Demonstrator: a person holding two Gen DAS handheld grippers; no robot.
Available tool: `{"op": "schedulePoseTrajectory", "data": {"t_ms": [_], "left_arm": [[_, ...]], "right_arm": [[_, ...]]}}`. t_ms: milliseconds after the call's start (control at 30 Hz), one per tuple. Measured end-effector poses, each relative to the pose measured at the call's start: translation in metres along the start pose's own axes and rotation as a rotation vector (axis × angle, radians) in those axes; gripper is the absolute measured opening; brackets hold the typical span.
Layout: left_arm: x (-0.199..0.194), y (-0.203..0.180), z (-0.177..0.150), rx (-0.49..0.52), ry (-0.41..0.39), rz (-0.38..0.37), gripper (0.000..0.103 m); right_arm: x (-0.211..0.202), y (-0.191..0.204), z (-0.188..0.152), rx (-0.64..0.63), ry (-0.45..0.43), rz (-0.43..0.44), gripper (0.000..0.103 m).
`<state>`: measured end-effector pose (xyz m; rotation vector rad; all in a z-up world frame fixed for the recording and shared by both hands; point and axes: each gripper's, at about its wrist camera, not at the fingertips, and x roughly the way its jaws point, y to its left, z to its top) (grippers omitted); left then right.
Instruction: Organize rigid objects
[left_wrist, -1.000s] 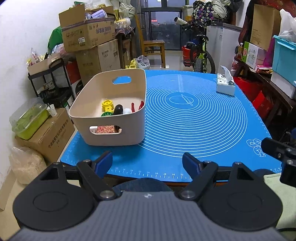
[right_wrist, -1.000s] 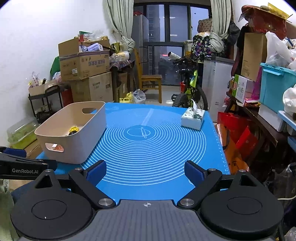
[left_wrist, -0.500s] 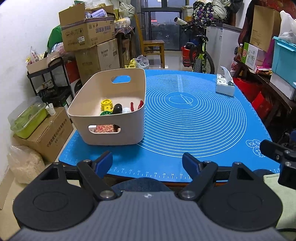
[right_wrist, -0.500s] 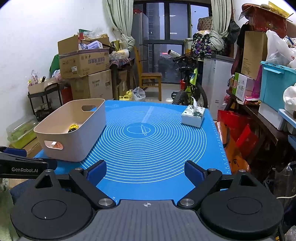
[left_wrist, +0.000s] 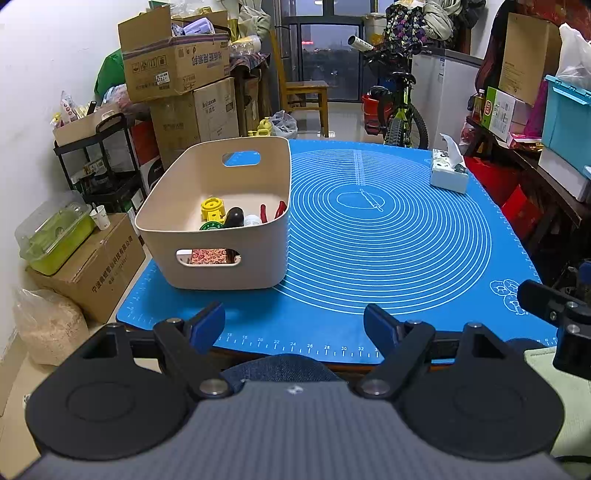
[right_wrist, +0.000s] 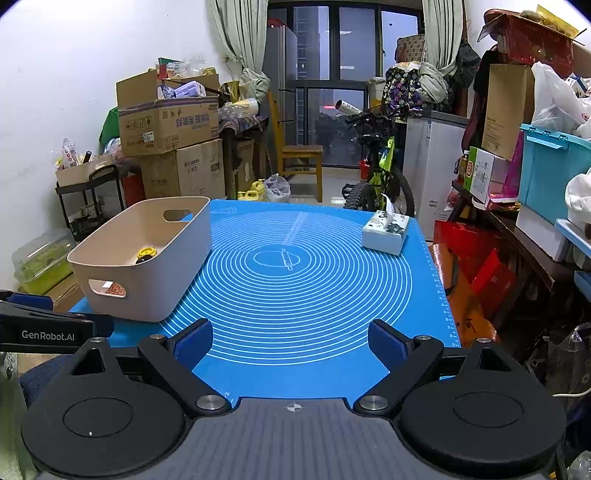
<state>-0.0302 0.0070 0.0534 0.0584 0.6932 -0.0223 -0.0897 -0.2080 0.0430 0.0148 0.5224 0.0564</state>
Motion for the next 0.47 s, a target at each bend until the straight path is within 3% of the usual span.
{"op": "schedulePoseTrajectory", "data": {"t_ms": [467], "left_arm": [[-0.0021,-0.0032,0.002,0.004,-0.005,-0.006,0.083]], "right_arm": [[0.0001,-0.0006,0.0,-0.001,0.001,0.0,0.092]]}}
